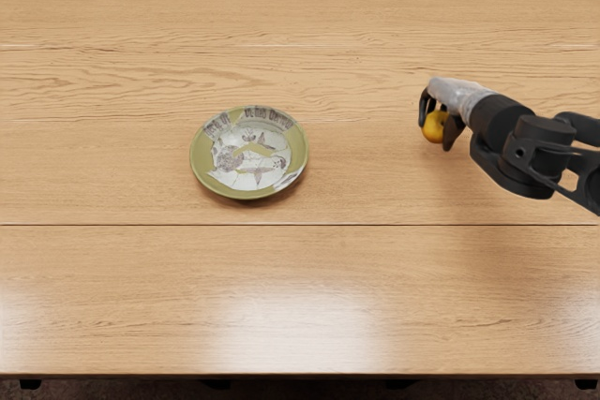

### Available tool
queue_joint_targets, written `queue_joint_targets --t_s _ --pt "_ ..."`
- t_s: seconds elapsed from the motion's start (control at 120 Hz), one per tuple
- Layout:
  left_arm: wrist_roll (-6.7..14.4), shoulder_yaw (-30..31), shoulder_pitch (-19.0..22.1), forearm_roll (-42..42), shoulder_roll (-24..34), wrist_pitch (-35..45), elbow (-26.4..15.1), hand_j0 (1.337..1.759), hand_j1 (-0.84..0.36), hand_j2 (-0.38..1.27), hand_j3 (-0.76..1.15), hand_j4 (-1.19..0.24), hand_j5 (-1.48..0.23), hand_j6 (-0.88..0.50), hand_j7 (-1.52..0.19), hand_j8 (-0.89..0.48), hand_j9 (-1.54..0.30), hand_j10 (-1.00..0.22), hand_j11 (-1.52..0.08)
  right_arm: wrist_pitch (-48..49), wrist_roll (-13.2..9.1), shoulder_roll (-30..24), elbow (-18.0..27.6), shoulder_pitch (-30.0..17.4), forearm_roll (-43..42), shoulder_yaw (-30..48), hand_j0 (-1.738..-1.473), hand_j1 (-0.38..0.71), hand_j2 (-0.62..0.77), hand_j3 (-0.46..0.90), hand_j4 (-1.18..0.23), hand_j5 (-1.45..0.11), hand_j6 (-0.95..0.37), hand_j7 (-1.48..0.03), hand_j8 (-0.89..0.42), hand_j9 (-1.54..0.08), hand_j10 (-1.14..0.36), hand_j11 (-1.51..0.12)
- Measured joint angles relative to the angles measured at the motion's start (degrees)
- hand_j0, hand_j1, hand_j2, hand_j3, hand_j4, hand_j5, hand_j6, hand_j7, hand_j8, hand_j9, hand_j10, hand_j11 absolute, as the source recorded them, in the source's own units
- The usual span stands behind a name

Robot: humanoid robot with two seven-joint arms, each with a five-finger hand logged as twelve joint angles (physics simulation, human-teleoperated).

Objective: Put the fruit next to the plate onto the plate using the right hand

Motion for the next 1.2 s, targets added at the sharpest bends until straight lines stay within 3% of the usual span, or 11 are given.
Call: queue_joint_targets --t_s 0.35,0.5,0.692,1.2 --pt "0.0 0.0 0.0 0.0 0.0 0.0 0.0 1.658 0.32 0.00 0.00 -0.02 -0.03 -0.02 -0.03 -0.02 -0.03 -0.02 -0.03 0.2 0.0 6.7 -1.6 2.5 -0.1 -0.2 -1.655 0.22 0.26 0.00 -0.77 -1.10 -0.46 -1.04 -0.43 -1.10 -0.77 -1.11" --pt "0.0 0.0 0.0 0.0 0.0 0.0 0.0 1.658 0.32 0.00 0.00 -0.02 -0.03 -0.02 -0.03 -0.02 -0.03 -0.02 -0.03 0.0 0.0 10.1 -3.7 2.7 -0.6 -0.1 -1.656 0.26 0.38 0.00 -0.76 -1.11 -0.45 -1.04 -0.43 -1.10 -0.77 -1.11" --pt "0.0 0.0 0.0 0.0 0.0 0.0 0.0 1.658 0.32 0.00 0.00 -0.02 -0.03 -0.02 -0.03 -0.02 -0.03 -0.02 -0.03 -0.8 0.0 13.3 -5.5 2.8 -1.5 0.3 -1.654 0.22 0.30 0.00 -0.77 -1.10 -0.48 -1.04 -0.46 -1.09 -0.78 -1.09" --pt "0.0 0.0 0.0 0.0 0.0 0.0 0.0 1.658 0.32 0.00 0.00 -0.02 -0.03 -0.02 -0.03 -0.02 -0.03 -0.02 -0.03 -3.1 0.0 20.2 -8.2 3.6 -1.6 0.5 -1.653 0.19 0.29 0.00 -0.77 -1.08 -0.50 -1.03 -0.49 -1.06 -0.78 -1.06"
